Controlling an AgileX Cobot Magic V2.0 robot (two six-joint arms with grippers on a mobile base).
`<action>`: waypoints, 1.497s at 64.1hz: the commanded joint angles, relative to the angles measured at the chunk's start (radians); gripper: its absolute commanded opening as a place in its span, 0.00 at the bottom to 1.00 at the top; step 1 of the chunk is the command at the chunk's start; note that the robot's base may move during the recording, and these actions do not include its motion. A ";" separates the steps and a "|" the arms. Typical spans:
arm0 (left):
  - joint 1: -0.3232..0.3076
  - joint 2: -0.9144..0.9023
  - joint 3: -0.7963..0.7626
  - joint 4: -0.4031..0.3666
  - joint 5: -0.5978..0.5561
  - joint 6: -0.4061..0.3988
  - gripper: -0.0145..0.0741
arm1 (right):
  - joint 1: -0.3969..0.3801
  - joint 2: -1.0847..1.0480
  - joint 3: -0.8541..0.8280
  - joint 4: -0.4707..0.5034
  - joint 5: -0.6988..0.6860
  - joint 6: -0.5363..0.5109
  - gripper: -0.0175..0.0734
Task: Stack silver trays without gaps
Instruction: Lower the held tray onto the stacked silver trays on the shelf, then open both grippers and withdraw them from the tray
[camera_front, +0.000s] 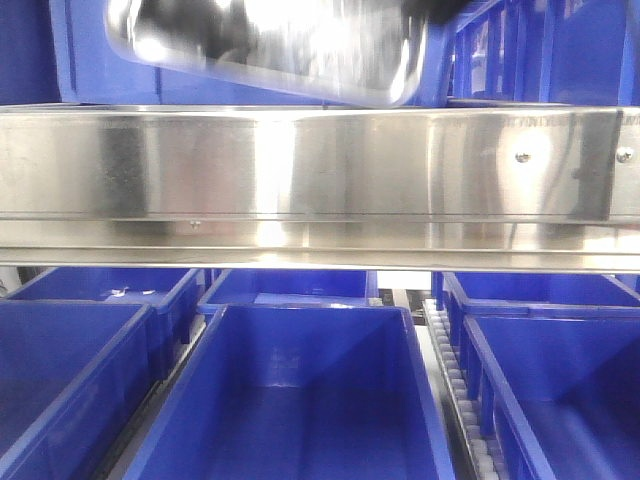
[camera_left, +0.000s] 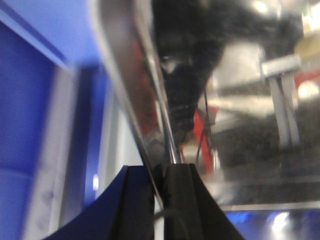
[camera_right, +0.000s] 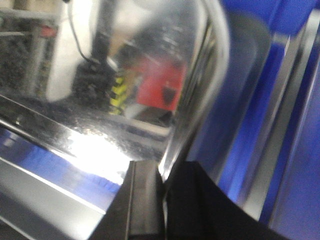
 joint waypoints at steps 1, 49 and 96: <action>-0.009 -0.002 0.041 -0.027 -0.047 0.019 0.16 | 0.012 0.002 -0.012 0.017 -0.023 -0.028 0.11; -0.009 -0.002 0.097 0.078 -0.047 -0.046 0.69 | 0.013 0.005 -0.012 0.030 -0.046 -0.028 0.70; -0.011 -0.476 0.098 0.079 -0.293 -0.123 0.49 | 0.013 -0.347 -0.100 -0.047 -0.093 -0.046 0.23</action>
